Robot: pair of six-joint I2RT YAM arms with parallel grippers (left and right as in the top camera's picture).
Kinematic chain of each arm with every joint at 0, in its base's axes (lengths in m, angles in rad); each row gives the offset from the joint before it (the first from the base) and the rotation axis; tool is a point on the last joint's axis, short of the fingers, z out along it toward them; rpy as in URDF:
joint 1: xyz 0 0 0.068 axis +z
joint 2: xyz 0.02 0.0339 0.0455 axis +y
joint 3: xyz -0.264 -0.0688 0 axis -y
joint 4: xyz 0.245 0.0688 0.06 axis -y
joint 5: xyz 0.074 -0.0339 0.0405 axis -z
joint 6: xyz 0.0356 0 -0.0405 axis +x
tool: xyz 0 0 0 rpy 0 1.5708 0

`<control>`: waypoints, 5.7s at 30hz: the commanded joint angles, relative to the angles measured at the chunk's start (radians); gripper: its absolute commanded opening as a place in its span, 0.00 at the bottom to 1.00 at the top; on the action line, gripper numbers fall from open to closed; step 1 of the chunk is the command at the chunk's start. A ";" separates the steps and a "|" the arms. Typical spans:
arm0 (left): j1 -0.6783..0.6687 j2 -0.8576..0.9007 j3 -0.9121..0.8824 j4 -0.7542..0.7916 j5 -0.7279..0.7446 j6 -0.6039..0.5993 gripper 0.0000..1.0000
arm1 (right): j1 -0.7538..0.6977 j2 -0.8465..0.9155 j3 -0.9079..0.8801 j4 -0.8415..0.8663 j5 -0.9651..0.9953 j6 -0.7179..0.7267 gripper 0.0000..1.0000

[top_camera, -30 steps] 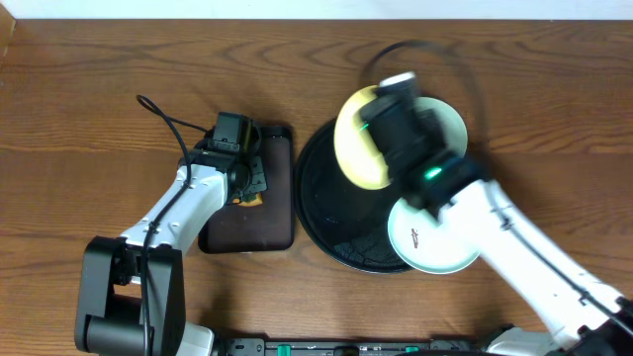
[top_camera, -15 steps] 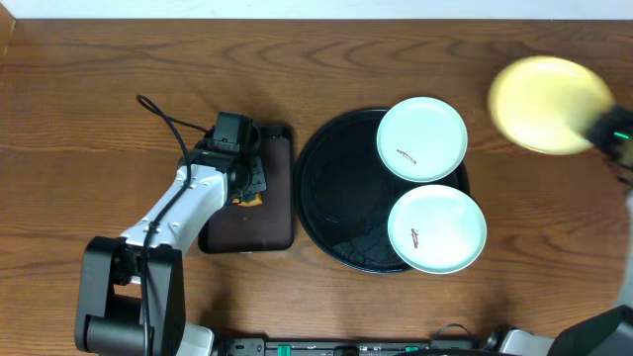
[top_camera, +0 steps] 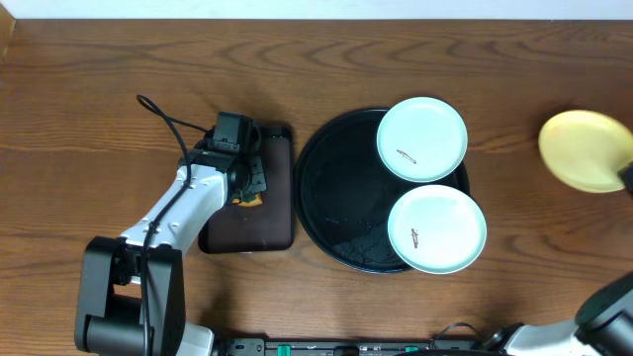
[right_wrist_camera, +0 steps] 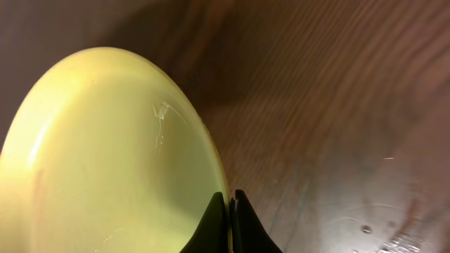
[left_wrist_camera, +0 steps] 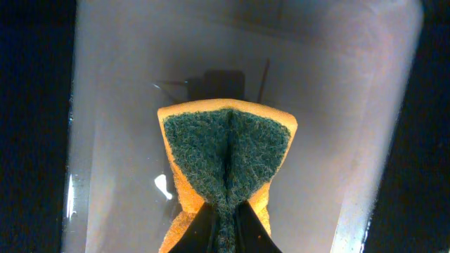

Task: Clean dirty plates on tray and stack at the side

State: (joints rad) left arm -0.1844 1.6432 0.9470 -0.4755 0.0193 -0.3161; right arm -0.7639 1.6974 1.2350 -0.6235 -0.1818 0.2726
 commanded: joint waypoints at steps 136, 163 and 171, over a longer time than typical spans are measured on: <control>0.002 0.004 -0.002 -0.001 -0.002 0.009 0.10 | 1.037 -0.016 -0.299 0.053 0.072 -0.315 0.21; 0.002 0.004 -0.002 -0.002 -0.002 0.009 0.10 | 1.068 -0.043 -0.337 0.082 -0.003 0.406 0.01; 0.002 0.005 -0.002 -0.002 -0.002 0.009 0.10 | 1.129 -0.044 -0.340 0.120 0.047 0.409 0.01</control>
State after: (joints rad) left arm -0.1844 1.6432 0.9470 -0.4736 0.0227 -0.3161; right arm 0.3542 1.6741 0.8997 -0.5079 -0.1783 0.6510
